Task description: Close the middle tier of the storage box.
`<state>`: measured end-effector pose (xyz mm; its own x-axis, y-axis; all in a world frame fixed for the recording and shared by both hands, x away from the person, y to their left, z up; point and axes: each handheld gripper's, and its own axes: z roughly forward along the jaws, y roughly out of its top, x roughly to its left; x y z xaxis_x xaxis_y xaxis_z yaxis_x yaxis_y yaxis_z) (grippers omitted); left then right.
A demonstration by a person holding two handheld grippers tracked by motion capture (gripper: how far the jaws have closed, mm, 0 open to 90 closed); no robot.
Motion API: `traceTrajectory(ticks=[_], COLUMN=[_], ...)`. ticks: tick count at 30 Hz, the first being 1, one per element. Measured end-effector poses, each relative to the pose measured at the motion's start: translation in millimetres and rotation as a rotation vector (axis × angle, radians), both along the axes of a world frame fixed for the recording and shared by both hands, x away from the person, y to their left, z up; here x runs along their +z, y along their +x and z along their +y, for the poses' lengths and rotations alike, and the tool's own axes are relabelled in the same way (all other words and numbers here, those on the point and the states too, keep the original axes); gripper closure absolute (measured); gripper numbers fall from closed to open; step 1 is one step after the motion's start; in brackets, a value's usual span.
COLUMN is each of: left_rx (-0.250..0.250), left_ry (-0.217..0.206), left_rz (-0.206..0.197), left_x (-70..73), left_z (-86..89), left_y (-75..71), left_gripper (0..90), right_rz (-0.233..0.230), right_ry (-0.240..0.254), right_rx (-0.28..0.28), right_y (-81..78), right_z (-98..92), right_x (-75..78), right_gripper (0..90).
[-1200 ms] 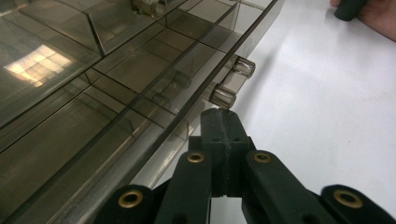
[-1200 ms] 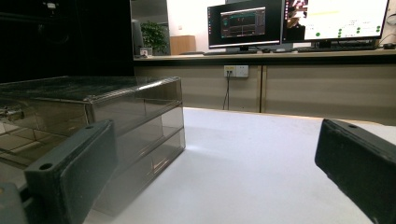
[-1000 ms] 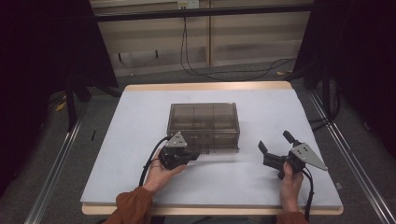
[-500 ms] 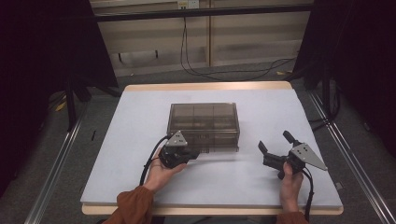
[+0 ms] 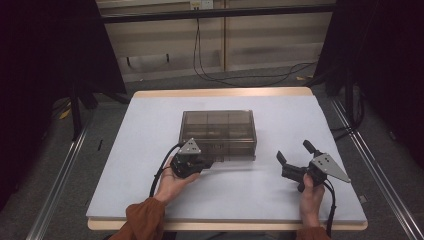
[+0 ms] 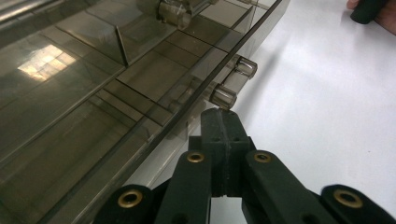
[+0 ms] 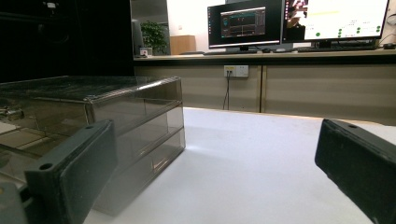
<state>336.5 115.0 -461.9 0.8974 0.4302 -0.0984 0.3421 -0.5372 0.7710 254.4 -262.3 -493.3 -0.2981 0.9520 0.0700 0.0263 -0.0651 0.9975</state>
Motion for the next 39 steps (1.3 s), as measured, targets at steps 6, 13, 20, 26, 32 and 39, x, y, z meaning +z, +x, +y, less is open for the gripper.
traceTrajectory(ticks=[6,13,20,26,32,39], left_rx=[0.004,0.004,0.005,0.010,0.019,0.017], left_ry=[-0.008,-0.012,-0.016,-0.029,-0.022,-0.020], left_rz=[0.002,0.012,0.008,0.012,0.004,0.006], left_x=[-1.0,-1.4,-1.5,-2.3,-1.8,-1.8], left_z=[-1.1,-0.6,-0.7,-1.2,-1.2,-0.9], left_y=[0.7,2.5,4.3,4.7,5.1,6.2], left_gripper=[90.0,90.0,90.0,90.0,90.0,90.0], right_rz=[0.000,0.000,-0.001,0.000,0.000,-0.002], right_ry=[0.000,0.000,0.002,0.001,0.001,0.002], right_rx=[0.000,0.000,0.002,0.000,0.000,0.002], right_y=[0.0,0.0,0.1,0.0,-0.1,0.1], right_z=[0.0,0.0,-0.1,-0.1,0.0,-0.1], right_x=[0.0,0.0,0.0,0.0,0.0,-0.1], right_gripper=[0.0,0.0,0.0,0.0,0.0,0.0])
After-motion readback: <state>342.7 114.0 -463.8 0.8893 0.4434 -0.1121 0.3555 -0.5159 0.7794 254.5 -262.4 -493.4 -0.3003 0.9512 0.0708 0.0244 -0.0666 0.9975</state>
